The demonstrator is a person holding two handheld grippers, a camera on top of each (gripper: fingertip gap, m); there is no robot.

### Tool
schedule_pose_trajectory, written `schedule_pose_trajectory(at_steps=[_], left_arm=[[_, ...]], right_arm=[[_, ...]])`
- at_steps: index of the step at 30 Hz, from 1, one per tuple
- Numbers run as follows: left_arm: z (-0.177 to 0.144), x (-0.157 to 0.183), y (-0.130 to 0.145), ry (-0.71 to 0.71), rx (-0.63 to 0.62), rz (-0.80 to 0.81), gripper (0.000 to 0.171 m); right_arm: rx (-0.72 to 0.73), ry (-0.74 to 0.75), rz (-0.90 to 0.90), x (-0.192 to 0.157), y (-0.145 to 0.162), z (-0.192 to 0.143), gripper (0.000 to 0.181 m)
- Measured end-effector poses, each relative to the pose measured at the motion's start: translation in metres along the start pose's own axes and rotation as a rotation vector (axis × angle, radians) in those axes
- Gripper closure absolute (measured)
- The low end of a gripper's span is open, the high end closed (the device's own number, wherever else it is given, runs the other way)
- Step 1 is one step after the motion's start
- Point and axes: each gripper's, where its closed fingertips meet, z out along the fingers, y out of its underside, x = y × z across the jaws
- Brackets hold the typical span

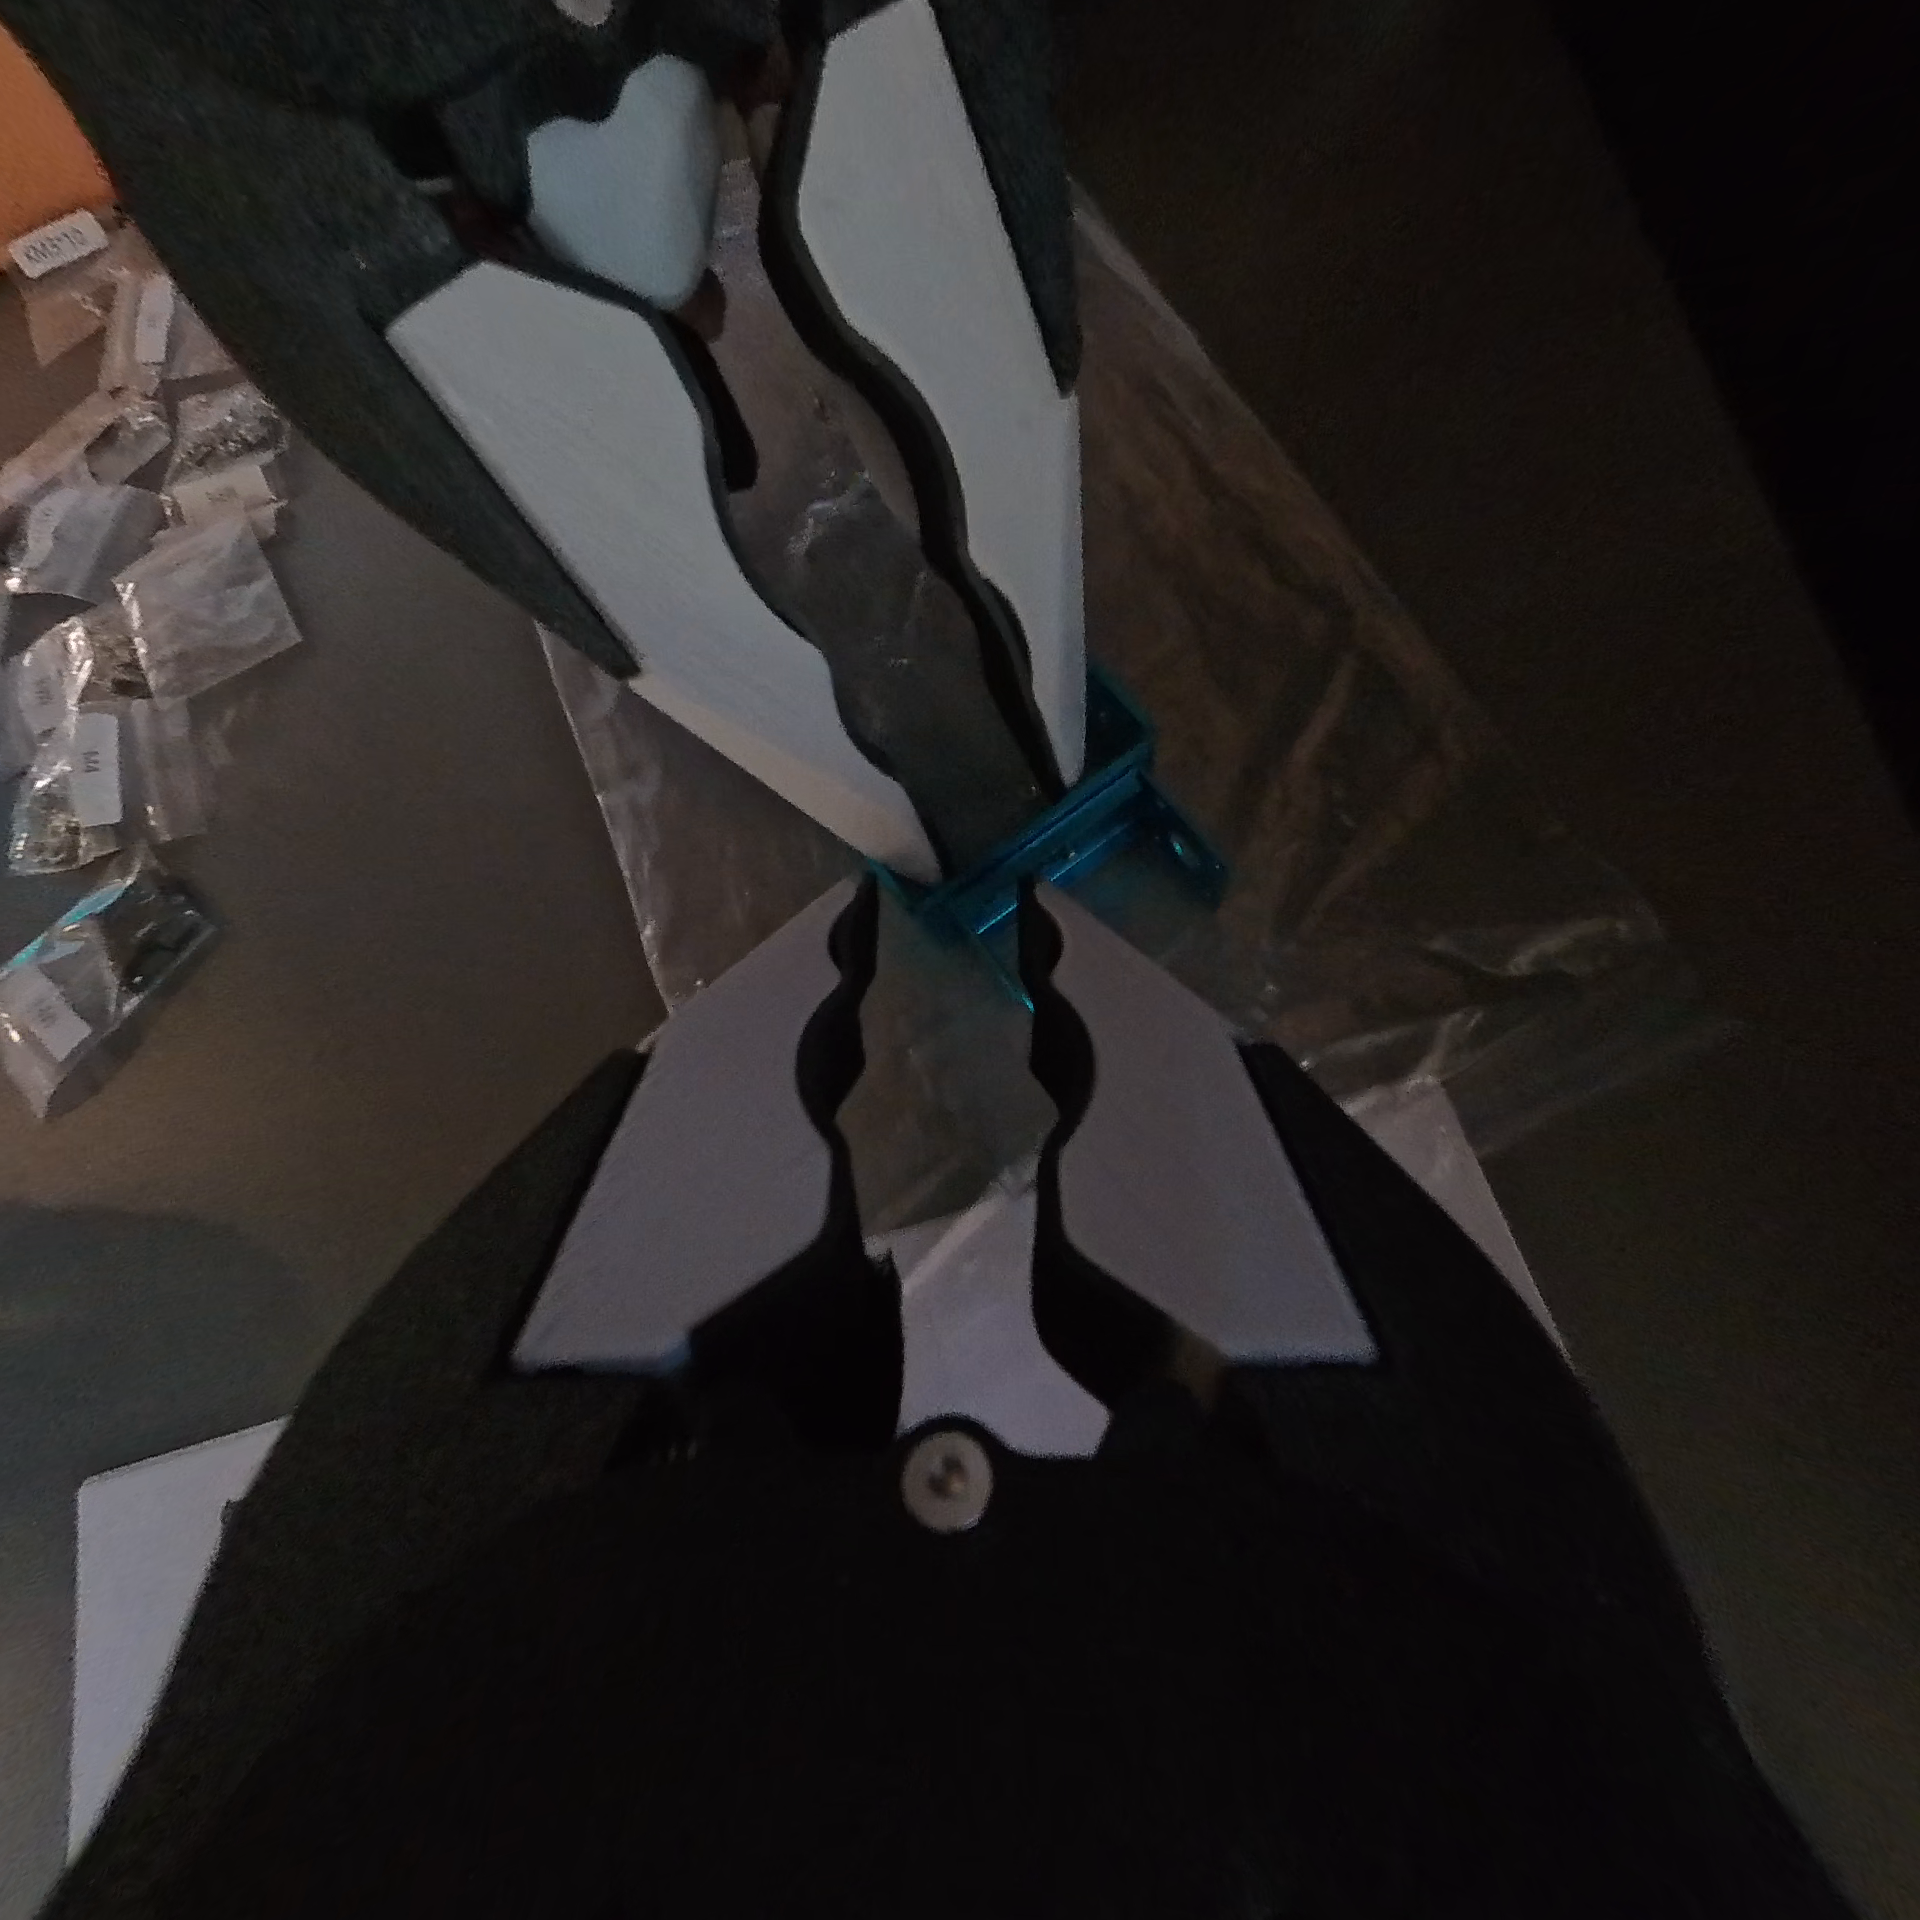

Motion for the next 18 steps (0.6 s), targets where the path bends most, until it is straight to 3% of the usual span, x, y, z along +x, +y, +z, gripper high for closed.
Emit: schedule_pose_trajectory(at_steps=[18], left_arm=[[0.002,0.004,0.003,0.028,-0.004,-0.010,0.145]], right_arm=[[-0.098,-0.082,0.008,-0.011,0.016,0.000,0.168]])
